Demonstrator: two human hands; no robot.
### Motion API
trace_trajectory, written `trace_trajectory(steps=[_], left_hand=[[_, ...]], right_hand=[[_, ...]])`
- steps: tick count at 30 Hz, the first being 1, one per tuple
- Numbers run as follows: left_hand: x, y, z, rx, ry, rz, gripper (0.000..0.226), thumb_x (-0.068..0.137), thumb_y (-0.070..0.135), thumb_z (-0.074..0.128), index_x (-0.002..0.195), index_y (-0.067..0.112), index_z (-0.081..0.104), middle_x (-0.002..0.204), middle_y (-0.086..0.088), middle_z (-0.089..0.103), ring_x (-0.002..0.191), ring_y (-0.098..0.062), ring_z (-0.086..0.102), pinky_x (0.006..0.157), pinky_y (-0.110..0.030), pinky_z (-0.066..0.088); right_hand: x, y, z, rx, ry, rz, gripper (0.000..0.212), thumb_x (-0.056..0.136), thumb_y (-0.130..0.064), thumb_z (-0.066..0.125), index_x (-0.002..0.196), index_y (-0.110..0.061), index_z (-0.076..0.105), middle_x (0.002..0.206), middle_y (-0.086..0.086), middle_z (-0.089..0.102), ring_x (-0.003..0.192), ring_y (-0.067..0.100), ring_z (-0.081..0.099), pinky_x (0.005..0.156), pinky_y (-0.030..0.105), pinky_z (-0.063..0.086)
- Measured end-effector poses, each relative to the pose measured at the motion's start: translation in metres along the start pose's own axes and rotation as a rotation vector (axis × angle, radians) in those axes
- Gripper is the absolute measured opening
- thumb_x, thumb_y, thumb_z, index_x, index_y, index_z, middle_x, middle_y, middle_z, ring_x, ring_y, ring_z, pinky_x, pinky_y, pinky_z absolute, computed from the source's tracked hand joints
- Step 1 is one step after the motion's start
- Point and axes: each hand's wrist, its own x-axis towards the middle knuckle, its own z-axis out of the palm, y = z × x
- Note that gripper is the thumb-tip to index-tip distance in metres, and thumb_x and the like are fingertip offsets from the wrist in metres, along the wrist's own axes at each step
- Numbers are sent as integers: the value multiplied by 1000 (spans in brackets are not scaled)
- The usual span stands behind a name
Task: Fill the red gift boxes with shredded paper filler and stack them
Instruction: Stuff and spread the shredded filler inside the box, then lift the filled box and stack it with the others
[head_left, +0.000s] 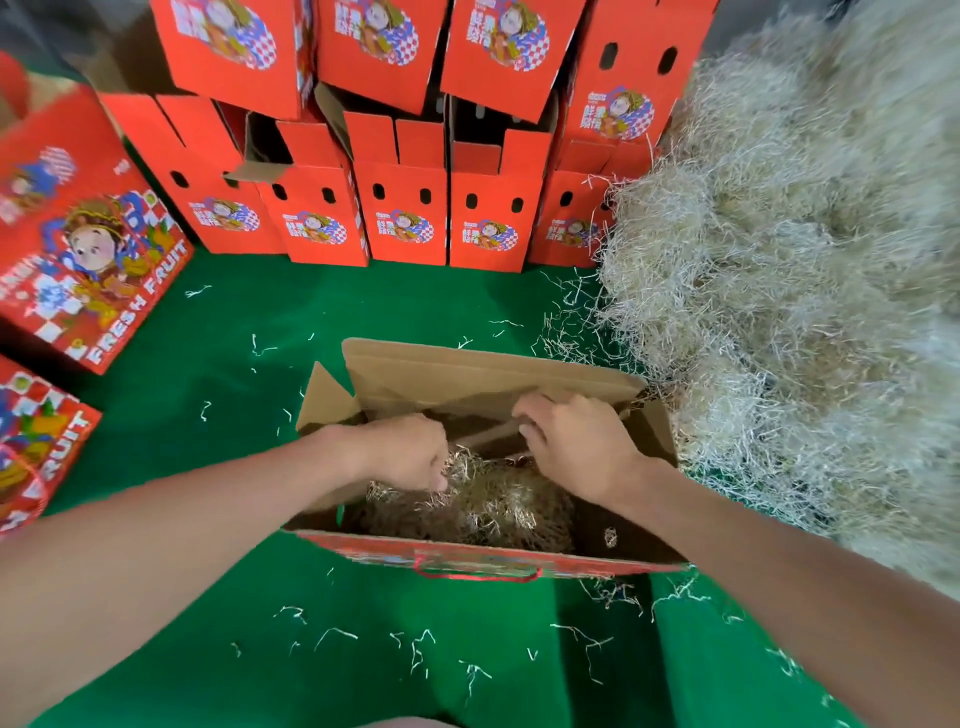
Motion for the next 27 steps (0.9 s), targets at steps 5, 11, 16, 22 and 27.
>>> trace_trajectory(steps=[5, 11, 16, 22, 27], left_hand=[[-39, 28, -22, -222, -24, 56, 24, 91, 36, 55, 93, 16, 69, 89, 4, 70, 67, 2, 61, 57, -10, 46], [-84, 65, -20, -159, 11, 178, 50, 96, 43, 42, 56, 13, 35, 55, -3, 27, 49, -15, 27, 51, -26, 24], [-110, 41, -30, -39, 394, -130, 50, 96, 40, 42, 54, 16, 53, 52, -7, 48, 46, -3, 44, 56, -17, 36], [-118, 3, -6, -307, 698, -563, 74, 87, 33, 60, 148, 26, 19, 157, -8, 3, 144, -27, 5, 114, -41, 16], [-111, 16, 26, -1178, 790, -590, 71, 88, 10, 54, 148, 17, 16, 122, -11, 59, 85, -20, 60, 70, -32, 54]], right_hand=[[-13, 14, -19, -66, 562, -25, 34, 71, 2, 62, 104, -3, 56, 107, 17, 54, 98, 34, 52, 82, 45, 45], [-3, 33, -37, -168, -18, 225, 23, 97, -29, 40, 105, -12, 53, 70, -2, 50, 70, 21, 59, 66, 34, 52], [9, 9, -32, 63, 29, 341, 21, 93, -26, 46, 85, -8, 53, 90, 13, 64, 86, 32, 62, 69, 33, 46], [13, -37, -15, 532, -123, 269, 41, 86, -33, 57, 121, -12, 51, 110, 8, 64, 100, 27, 60, 83, 30, 48], [-5, -47, 6, 666, -297, 354, 69, 88, -52, 50, 145, -28, 20, 117, 1, 62, 101, 24, 63, 91, 37, 50]])
